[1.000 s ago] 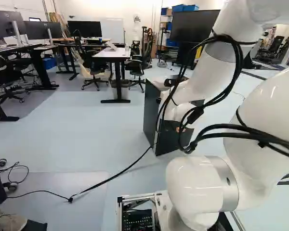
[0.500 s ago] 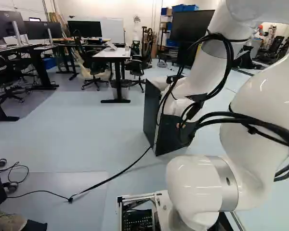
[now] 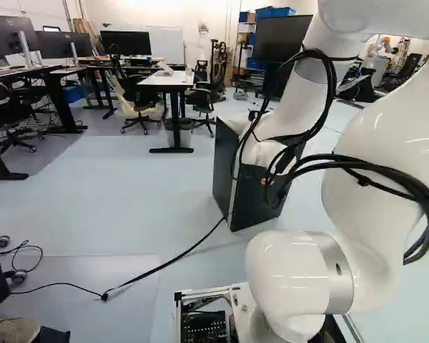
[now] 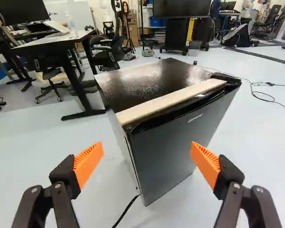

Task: Open the fridge door

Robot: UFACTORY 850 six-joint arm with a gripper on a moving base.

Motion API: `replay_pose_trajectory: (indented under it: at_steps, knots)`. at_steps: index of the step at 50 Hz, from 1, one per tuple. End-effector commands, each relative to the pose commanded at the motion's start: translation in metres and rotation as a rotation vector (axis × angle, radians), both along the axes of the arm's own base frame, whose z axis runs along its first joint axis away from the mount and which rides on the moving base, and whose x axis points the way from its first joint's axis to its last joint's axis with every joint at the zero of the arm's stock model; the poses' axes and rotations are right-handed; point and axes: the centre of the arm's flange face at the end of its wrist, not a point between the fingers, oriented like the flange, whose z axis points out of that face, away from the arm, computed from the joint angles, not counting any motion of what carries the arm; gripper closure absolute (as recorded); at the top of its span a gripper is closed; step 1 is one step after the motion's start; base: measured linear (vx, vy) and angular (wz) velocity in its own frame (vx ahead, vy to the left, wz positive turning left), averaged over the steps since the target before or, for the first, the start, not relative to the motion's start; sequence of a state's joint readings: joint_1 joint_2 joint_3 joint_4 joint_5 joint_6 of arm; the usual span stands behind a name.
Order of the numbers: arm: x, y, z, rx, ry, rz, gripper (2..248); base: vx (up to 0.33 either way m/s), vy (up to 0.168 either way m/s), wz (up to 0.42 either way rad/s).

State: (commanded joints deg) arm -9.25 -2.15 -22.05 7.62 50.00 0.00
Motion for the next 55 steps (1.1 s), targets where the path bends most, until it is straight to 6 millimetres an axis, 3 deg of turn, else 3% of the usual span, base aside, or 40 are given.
replay_pose_trajectory:
  at_steps: [55]
  knots:
    - [0.051, -0.012, -0.004, 0.035, 0.012, -0.071, 3, 0.0, 0.0, 0.0]
